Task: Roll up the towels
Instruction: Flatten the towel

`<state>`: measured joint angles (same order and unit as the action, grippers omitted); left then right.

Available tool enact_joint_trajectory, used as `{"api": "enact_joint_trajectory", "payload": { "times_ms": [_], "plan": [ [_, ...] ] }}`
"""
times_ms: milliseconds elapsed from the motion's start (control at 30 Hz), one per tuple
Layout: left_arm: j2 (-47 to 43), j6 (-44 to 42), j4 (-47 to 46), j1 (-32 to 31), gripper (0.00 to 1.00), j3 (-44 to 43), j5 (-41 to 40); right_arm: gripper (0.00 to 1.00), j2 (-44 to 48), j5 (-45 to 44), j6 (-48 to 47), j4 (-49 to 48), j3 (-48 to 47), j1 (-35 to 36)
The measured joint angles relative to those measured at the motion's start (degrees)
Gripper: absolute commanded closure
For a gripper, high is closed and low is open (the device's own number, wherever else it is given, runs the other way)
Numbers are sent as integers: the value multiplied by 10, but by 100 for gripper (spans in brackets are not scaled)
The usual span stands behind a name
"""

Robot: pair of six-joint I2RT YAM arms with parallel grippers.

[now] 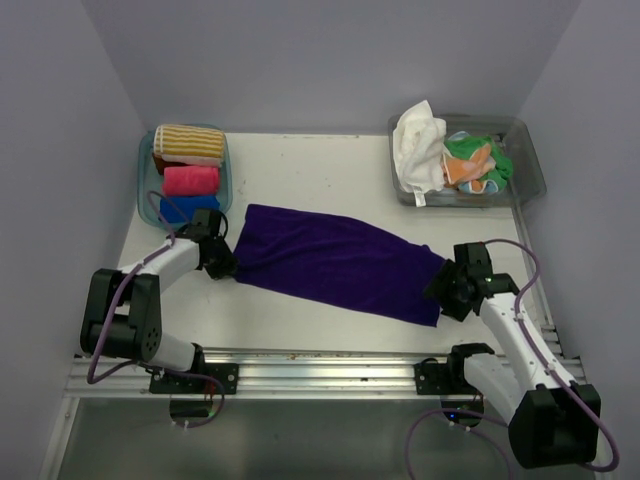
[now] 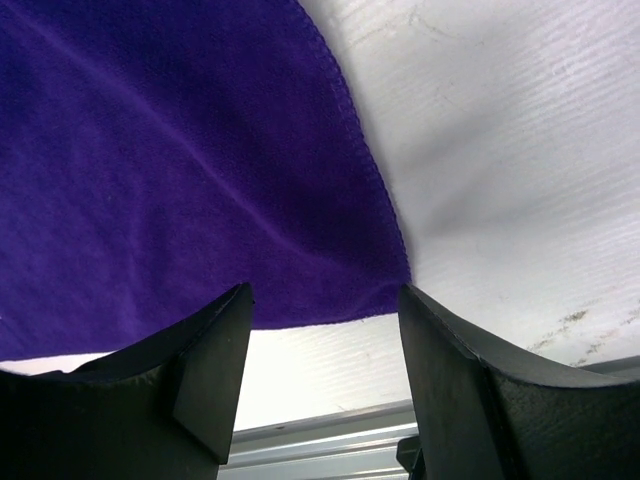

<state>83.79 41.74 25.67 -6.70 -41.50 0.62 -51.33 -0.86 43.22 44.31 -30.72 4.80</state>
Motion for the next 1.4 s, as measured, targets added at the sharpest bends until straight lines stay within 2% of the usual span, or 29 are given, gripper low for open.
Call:
{"api": "enact_joint_trajectory", "payload": {
  "times_ms": [167, 367, 600, 700, 967, 1067, 1133, 1200, 1400],
  "plan": [
    [-4, -9, 10, 0, 100, -2, -3, 36, 3, -15, 13, 28, 0, 0],
    [-38, -16, 34, 0, 100, -5, 1, 37, 59, -35, 47, 88, 5, 0],
    [-45, -26, 41, 0, 100, -24, 8, 43, 96, -22, 82, 83, 83, 0],
    [-45, -33, 44, 0, 100, -25, 12, 46, 75, -16, 87, 64, 87, 0],
    [-45, -34, 52, 0, 100, -26, 21, 63, 41, -6, 88, 18, 84, 0],
    [-45, -34, 53, 0, 100, -26, 23, 60, 37, 2, 89, -7, 87, 0],
    [-45, -34, 53, 0, 100, -26, 24, 52, 37, 5, 89, -22, 90, 0],
    [-45, -34, 53, 0, 100, -27, 26, 49, 38, 8, 91, -34, 91, 0],
    [-45, -34, 53, 0, 100, -27, 28, 46, 39, 8, 93, -54, 92, 0]
  ]
}}
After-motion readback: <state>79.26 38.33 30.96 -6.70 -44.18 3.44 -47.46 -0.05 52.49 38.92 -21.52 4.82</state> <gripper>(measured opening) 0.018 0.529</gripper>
